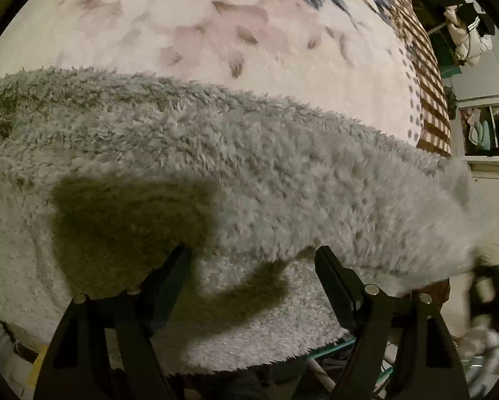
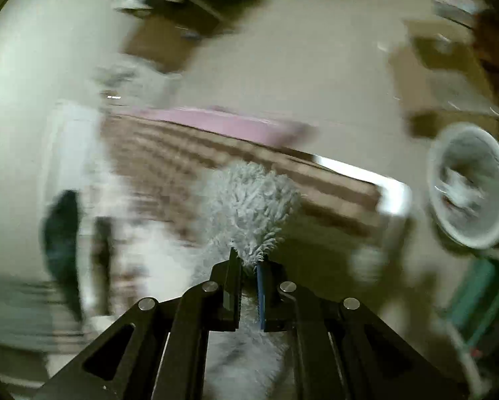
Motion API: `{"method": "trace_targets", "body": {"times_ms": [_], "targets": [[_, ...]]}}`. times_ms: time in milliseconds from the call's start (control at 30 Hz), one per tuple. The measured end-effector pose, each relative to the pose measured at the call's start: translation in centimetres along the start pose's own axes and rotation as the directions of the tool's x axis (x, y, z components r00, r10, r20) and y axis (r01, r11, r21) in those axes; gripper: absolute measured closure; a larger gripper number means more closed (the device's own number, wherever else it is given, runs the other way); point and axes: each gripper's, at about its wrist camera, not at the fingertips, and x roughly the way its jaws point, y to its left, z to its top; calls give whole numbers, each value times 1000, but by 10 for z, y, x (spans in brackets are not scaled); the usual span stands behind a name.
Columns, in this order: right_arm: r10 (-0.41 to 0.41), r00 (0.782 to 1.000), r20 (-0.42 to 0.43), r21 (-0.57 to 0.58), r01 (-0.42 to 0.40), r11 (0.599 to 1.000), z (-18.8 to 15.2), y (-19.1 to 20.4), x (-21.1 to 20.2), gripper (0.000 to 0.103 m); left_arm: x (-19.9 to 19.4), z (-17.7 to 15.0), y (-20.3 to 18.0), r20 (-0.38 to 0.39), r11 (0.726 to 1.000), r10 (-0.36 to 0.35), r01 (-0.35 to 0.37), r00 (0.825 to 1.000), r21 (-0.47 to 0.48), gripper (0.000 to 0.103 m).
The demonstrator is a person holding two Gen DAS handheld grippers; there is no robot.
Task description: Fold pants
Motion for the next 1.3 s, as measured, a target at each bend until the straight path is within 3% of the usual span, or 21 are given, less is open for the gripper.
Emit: {"method": "trace_targets", "body": {"times_ms": [67, 100, 200, 300, 433, 533, 600, 633, 733, 767, 867, 967, 1067, 1133, 1167, 1200, 1233, 1300], "targets": [[-83, 994, -69, 65, 87, 994, -4, -36, 22, 90, -1, -3, 3, -4, 1000, -2, 2, 1000, 1, 27], [-99, 992, -81, 90, 107, 990, -8, -44, 25, 80, -1, -4, 3, -5, 1000, 3, -3, 1000, 5, 27], [-87, 994, -59, 111, 94, 989, -22, -44, 17, 64, -1, -8, 2, -5, 999, 29, -28, 1000, 29, 27], [-103, 993, -61, 52, 107, 993, -33, -11, 6, 59, -3, -10, 4, -12, 998, 45, -44, 999, 48, 27], [-104, 979, -175, -110, 86, 990, -50, 63, 17, 50, -17, -4, 17, 6, 997, 71, -71, 997, 37, 27], [-154, 938, -311, -328, 46, 944, -76, 140, 62, 48, -29, 3, 40, 33, 995, 104, -104, 994, -2, 27], [-286, 900, -329, -492, 95, 866, -97, 177, 99, 48, -31, 9, 63, 29, 990, 127, -125, 991, -58, 27], [-336, 873, -354, -510, 120, 851, -106, 186, 122, 48, -32, 12, 72, 23, 988, 125, -122, 992, -90, 27], [-305, 826, -475, -352, 140, 926, -112, 179, 163, 48, -34, 21, 97, 37, 981, 113, -106, 993, -164, 27], [-250, 835, -491, -251, 139, 958, -111, 173, 173, 49, -34, 26, 103, 43, 978, 119, -110, 992, -177, 27], [-227, 879, -418, -142, 184, 973, -106, 165, 179, 95, -31, 39, 111, 49, 975, 117, -106, 992, -197, 27], [-205, 913, -353, -110, 177, 978, -107, 172, 164, 100, -31, 49, 115, 50, 973, 116, -103, 992, -205, 27], [-136, 957, -255, -206, 84, 975, -98, 203, 143, 102, -36, 59, 116, 65, 973, 111, -95, 992, -208, 27], [-110, 954, -277, -273, 31, 961, -88, 218, 144, 102, -38, 61, 117, 63, 974, 110, -95, 992, -206, 27], [-72, 945, -318, -265, -15, 964, -84, 216, 141, 99, -39, 61, 117, 62, 974, 110, -95, 992, -205, 27], [-50, 937, -345, -253, -42, 967, -81, 209, 135, 87, -40, 62, 116, 60, 975, 111, -97, 992, -200, 27], [-30, 933, -358, -240, -61, 969, -77, 201, 128, 63, -42, 60, 115, 54, 977, 112, -100, 992, -189, 27], [12, 952, -304, -191, -73, 979, -66, 173, 91, 37, -47, 52, 110, 47, 980, 112, -102, 993, -168, 27]]}}
